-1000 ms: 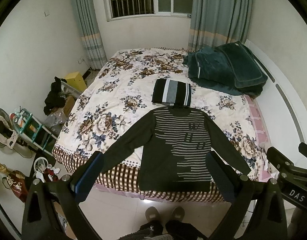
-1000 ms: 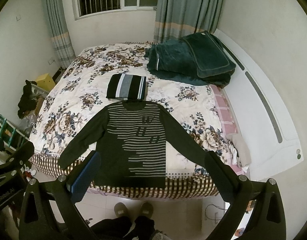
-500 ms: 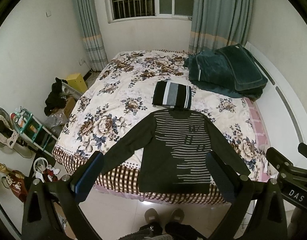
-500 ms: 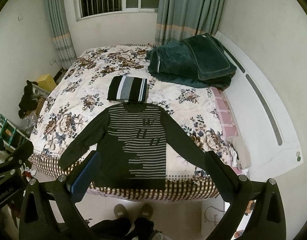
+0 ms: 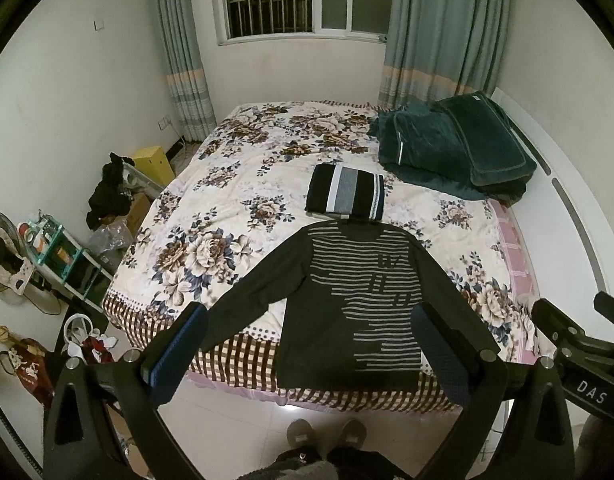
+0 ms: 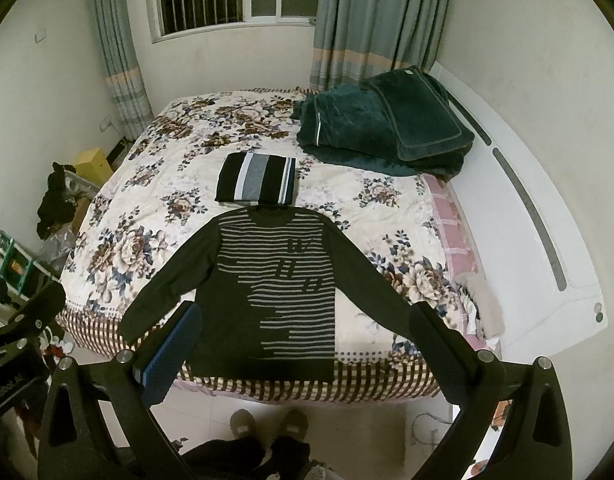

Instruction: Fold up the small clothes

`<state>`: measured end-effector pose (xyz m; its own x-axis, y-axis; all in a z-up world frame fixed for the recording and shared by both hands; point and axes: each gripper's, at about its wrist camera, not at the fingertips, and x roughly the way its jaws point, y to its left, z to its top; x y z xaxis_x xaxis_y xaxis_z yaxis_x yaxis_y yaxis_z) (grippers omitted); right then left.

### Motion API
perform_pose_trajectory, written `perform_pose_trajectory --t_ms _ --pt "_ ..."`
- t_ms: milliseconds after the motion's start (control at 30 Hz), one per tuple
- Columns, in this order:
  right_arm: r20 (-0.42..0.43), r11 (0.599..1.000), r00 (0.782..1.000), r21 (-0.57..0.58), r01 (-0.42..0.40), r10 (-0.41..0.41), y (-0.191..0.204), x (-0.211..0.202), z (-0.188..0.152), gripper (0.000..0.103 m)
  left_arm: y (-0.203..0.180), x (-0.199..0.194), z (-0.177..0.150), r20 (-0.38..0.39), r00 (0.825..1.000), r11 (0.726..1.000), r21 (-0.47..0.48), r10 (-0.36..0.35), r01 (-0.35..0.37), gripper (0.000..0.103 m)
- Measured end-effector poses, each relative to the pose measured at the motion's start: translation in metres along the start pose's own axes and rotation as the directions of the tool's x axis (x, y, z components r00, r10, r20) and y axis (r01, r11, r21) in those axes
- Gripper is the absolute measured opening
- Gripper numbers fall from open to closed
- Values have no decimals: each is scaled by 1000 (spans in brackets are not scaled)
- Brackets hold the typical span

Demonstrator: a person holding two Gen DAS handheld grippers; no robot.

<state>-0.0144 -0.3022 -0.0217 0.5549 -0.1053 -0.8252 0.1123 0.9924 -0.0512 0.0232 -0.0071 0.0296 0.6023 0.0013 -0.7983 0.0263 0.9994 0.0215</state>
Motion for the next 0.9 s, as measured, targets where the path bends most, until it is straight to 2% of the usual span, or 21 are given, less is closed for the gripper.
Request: perform_pose_trajectory --t_ms 100,200,267,300,433,533,600,667,700,800,867,900 --pt "-1 999 1000 43 0 0 -1 13 9 103 2 14 5 31 999 1000 -9 25 -25 103" --pt "-27 993 1000 122 3 0 -18 47 6 103 1 44 9 56 997 999 -7 47 -47 103" --pt "-52 981 998 190 51 -41 -44 85 0 103 0 72 9 52 997 998 8 64 -65 103" --pt "-65 973 996 219 72 -59 -58 103 -14 103 0 87 8 49 996 997 15 73 -74 103" --pt "-172 913 977 365 185 -129 -136 183 -40 103 -10 155 3 10 995 992 65 104 -104 103" --pt "-271 843 954 477 248 -127 -211 250 -70 103 -28 206 -7 -38 989 984 113 140 -135 103" --pt "-319 779 943 566 269 -94 -267 295 -96 99 -39 240 -13 -76 984 980 130 163 -152 103" --pt "-360 690 931 659 298 -58 -325 343 -130 82 -51 274 -20 -116 975 974 147 187 -169 103" --pt "-373 656 927 688 309 -45 -348 360 -145 79 -61 294 -23 -135 970 971 162 201 -178 103" --pt "-403 561 915 758 333 2 -420 431 -196 78 -77 338 -36 -162 964 967 176 213 -184 103" --pt "-397 519 916 794 316 50 -458 486 -228 78 -87 374 -46 -190 958 967 183 214 -180 103" --pt "-408 512 911 797 322 63 -469 506 -239 78 -91 390 -50 -210 953 966 185 219 -181 103"
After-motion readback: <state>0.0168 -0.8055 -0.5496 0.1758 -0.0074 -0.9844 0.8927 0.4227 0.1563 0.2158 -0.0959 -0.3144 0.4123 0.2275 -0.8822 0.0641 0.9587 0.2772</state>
